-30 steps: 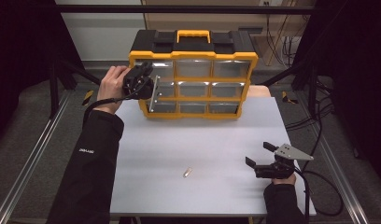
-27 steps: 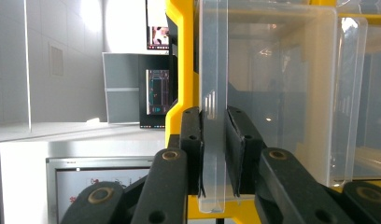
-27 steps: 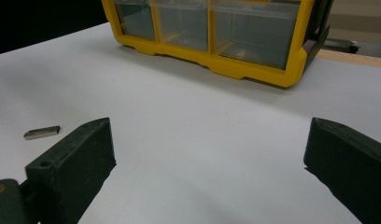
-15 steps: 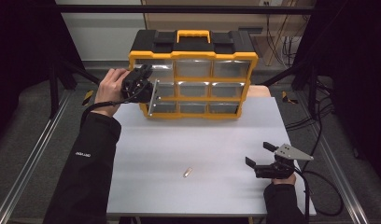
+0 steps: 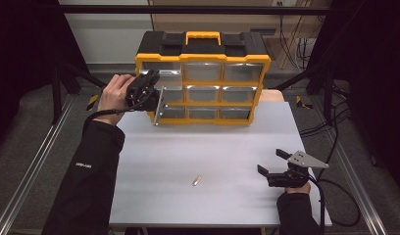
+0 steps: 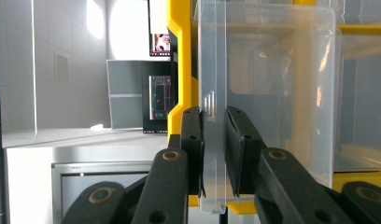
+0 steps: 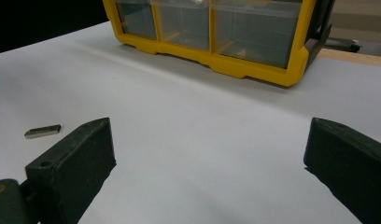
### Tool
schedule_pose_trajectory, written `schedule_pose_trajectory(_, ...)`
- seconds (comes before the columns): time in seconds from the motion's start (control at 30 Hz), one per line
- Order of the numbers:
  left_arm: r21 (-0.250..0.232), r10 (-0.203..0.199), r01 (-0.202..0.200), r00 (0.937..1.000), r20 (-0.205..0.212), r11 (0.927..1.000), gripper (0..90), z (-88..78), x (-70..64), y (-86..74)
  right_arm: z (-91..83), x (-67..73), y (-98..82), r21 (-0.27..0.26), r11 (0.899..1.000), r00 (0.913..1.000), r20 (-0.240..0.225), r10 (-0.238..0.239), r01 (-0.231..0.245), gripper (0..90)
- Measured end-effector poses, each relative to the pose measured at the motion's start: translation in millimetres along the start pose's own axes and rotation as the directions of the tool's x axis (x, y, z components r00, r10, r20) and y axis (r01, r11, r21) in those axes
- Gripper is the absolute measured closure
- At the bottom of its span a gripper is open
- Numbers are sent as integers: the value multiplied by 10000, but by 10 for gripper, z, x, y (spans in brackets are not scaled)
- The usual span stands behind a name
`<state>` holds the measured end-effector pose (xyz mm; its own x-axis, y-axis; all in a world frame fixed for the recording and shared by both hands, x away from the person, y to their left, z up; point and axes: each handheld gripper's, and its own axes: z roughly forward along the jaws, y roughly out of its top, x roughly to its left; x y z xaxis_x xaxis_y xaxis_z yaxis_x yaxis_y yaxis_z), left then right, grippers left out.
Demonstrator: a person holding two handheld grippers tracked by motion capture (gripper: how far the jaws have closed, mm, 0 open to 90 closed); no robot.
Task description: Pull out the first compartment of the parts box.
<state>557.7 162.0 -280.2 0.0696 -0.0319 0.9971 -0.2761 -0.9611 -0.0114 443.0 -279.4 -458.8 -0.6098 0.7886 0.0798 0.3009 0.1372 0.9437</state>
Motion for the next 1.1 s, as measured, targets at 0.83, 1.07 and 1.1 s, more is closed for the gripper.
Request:
schedule_pose_trajectory(0.83,-112,71,-71,10000,-67,9999,776,-130,-24,25,0,4,0,37,10000,10000,11,6,-6,21)
schedule_pose_trajectory(1.07,-135,133,-135,9999,-101,9998,776,-181,-30,24,1,5,0,39,10000,10000,9,-7,7,21)
schedule_pose_trajectory(1.1,-179,125,-127,9999,-110,9998,776,-187,-30,20,2,6,0,40,10000,10000,4,-6,6,21)
